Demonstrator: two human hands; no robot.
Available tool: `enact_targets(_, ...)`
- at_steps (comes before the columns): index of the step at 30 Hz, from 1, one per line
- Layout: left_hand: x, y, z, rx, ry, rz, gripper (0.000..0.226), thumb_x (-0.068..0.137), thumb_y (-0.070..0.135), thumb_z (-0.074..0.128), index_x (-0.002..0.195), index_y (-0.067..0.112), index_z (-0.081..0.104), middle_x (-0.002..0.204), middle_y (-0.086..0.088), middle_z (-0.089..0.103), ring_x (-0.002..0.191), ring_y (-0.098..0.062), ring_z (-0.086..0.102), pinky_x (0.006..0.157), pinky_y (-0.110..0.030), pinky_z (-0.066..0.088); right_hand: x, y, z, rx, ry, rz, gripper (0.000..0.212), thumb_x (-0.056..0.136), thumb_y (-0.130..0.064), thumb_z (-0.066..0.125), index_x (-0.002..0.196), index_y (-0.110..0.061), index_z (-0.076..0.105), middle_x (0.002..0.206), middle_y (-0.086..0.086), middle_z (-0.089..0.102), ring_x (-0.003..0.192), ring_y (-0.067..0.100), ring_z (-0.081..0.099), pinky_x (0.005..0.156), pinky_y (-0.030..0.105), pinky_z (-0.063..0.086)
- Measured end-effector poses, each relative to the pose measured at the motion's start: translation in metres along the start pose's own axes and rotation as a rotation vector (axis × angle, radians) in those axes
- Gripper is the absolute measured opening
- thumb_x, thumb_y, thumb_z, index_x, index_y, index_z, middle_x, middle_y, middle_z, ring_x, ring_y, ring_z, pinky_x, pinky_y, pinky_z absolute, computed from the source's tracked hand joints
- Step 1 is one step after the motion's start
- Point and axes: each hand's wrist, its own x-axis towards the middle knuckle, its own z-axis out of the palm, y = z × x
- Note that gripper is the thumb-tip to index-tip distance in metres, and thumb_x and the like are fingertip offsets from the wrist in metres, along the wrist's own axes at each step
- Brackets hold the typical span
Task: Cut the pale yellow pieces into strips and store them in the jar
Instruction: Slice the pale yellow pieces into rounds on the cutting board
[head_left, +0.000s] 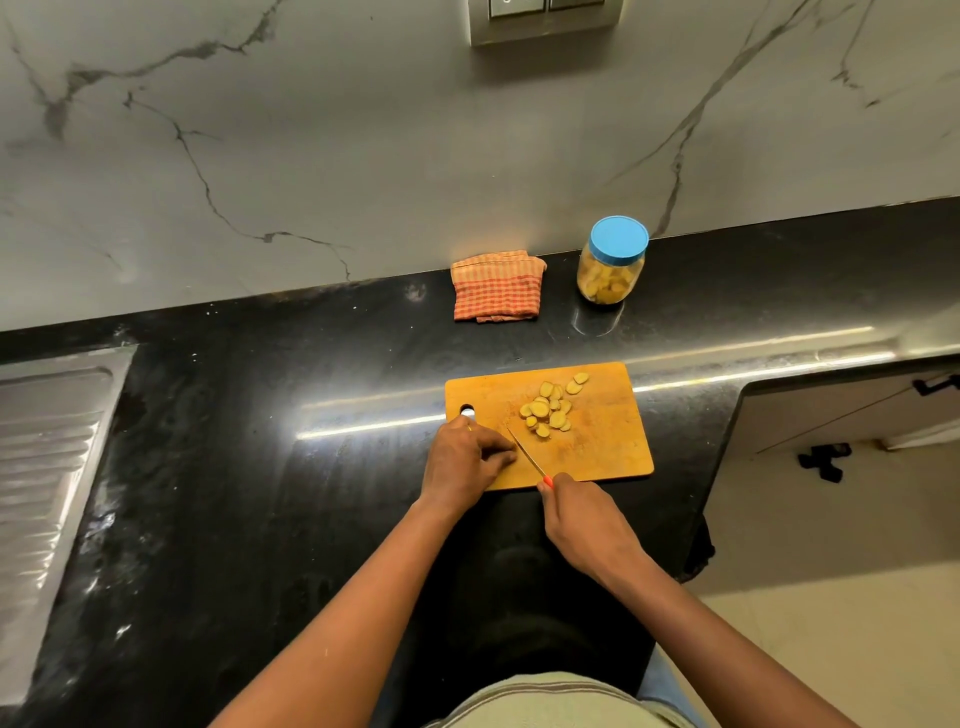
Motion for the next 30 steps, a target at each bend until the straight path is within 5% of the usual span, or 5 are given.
enact_targets(16,0.006,0.002,0.003,0.003,-0.012,-0.001,0.013,0.077,0.019,0.081,0.089,0.02,0.079,0.088,0.002,0.07,0.084,-0.009,0.058,0.073,-0.017,0.041,0.002,-0.002,0.001,-0.04,-0.078,-0.007,0.034,0.103,-0.042,0.029,0.102,-0.018,0.054,0.084,0.001,0.061,0.069,0.016,0.056,0.061,0.034,0.046)
enact_targets(24,0.002,0.001,0.004,-0.066,0.016,0.035,0.013,0.074,0.007,0.08,0.084,0.015,0.079,0.081,0.0,0.073,0.081,-0.013,0.06,0.074,-0.025,0.049,0.016,-0.012,0.002,-0.067,-0.098,0.019,0.035,0.104,-0.038,0.03,0.104,-0.014,0.055,0.081,0.0,0.05,0.071,0.019,0.05,0.063,0.033,0.042)
enact_targets(30,0.002,0.0,0.004,-0.075,0.01,0.015,0.011,0.077,0.011,0.08,0.088,0.014,0.079,0.085,-0.001,0.073,0.083,-0.014,0.06,0.076,-0.027,0.05,0.002,-0.003,0.006,-0.072,-0.079,0.048,0.035,0.104,-0.04,0.029,0.105,-0.016,0.054,0.088,0.002,0.06,0.068,0.017,0.05,0.06,0.032,0.04)
